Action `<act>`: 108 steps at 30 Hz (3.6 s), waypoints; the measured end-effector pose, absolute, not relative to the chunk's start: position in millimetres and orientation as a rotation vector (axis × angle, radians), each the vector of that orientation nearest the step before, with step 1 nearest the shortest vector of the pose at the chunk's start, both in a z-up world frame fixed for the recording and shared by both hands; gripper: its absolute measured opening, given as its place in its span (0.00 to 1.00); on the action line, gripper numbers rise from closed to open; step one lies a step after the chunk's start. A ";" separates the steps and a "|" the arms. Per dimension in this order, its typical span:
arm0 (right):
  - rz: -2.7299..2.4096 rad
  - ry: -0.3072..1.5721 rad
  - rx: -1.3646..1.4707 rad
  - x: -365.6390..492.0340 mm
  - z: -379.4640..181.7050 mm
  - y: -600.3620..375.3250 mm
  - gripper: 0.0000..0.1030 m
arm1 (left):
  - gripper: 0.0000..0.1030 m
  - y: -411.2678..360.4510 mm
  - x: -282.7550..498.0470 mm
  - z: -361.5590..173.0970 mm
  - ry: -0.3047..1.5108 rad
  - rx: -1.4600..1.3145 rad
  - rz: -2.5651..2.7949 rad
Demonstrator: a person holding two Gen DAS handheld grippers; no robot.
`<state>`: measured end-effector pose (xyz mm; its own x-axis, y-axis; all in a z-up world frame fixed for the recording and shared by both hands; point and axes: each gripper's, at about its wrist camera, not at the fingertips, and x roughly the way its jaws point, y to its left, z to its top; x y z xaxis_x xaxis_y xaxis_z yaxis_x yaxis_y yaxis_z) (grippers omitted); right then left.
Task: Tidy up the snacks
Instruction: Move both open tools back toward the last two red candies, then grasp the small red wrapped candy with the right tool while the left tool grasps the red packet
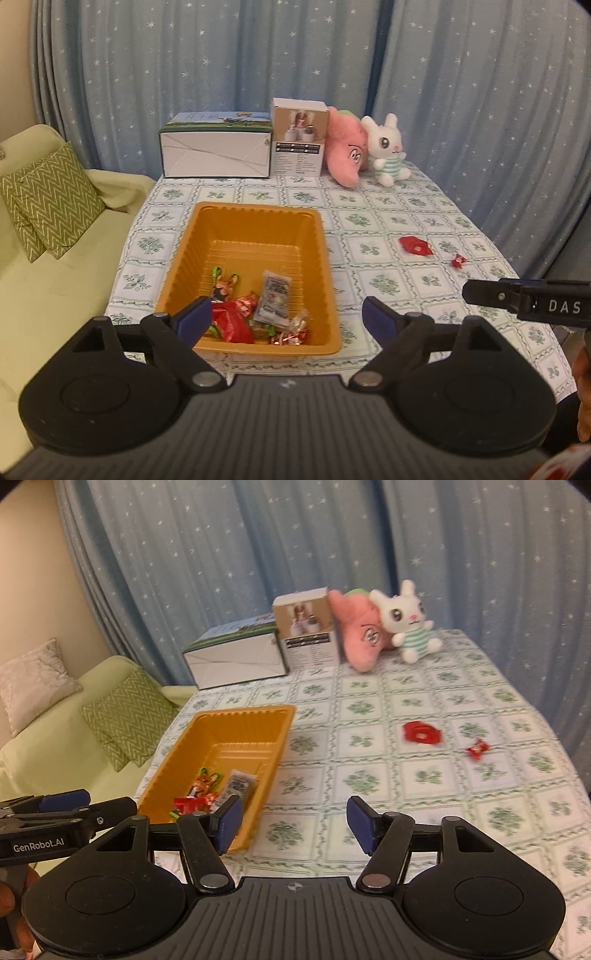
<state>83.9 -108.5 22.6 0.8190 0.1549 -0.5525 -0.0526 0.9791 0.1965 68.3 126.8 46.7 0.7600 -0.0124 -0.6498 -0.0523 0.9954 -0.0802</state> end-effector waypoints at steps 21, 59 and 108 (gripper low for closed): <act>-0.114 0.564 0.276 36.7 24.2 -211.2 0.69 | 0.92 35.0 91.9 56.9 0.685 -0.054 -0.167; -0.195 0.566 0.311 169.7 -48.8 -316.0 0.66 | 0.92 -39.2 250.8 -36.1 0.758 0.040 -0.231; -0.226 0.607 0.241 271.2 -82.3 -345.4 0.17 | 0.83 -76.7 369.3 -136.7 0.781 0.211 -0.327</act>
<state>271.2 -345.4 -82.3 0.7987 -0.1381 -0.5856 0.2785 0.9476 0.1564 369.3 -76.7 -136.7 0.6638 -0.2095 -0.7180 0.3640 0.9291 0.0655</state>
